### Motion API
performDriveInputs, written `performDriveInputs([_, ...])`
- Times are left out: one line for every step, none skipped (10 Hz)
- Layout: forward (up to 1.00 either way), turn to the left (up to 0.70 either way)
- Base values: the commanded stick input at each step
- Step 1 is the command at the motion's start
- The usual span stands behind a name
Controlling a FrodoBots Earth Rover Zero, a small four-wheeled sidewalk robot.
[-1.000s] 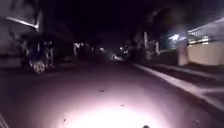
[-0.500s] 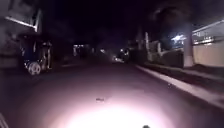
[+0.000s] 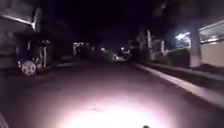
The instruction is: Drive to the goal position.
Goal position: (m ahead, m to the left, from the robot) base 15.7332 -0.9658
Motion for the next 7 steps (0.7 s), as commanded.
performDriveInputs([0.7, -0.03])
performDriveInputs([0.7, -0.26])
performDriveInputs([0.7, -0.31])
performDriveInputs([0.7, 0.0])
performDriveInputs([0.7, 0.0])
performDriveInputs([0.7, 0.0])
performDriveInputs([0.7, 0.0])
